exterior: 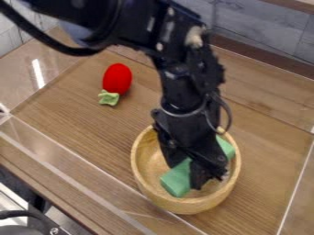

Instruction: Remove the green stick from the brown bowl and put it on the table

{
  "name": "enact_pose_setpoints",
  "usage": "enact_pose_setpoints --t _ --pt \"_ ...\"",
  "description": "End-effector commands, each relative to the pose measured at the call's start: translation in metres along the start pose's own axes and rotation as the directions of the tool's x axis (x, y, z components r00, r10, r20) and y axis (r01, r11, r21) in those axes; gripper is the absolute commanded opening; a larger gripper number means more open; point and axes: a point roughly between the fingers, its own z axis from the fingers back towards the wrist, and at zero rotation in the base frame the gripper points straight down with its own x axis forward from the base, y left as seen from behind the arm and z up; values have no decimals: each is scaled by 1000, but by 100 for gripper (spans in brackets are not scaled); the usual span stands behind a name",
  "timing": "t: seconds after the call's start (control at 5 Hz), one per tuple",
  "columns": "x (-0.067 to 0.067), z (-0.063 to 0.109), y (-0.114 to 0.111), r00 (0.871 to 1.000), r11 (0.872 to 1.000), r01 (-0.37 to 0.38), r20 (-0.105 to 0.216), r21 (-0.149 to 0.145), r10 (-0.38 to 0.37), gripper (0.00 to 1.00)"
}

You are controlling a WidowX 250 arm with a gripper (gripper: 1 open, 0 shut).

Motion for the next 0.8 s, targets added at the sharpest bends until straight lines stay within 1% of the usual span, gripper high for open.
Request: enact_pose_setpoints --t 0.0,0.2,0.4,0.6 --pt "8 -8 -4 997 998 -62 35 13 62 0" --pt "12 5 11 999 1000 -24 30 15 23 0" --pt "12 20 7 998 999 -49 46 23 47 0" --pt "20 43 13 998 999 -13 67 35 11 0"
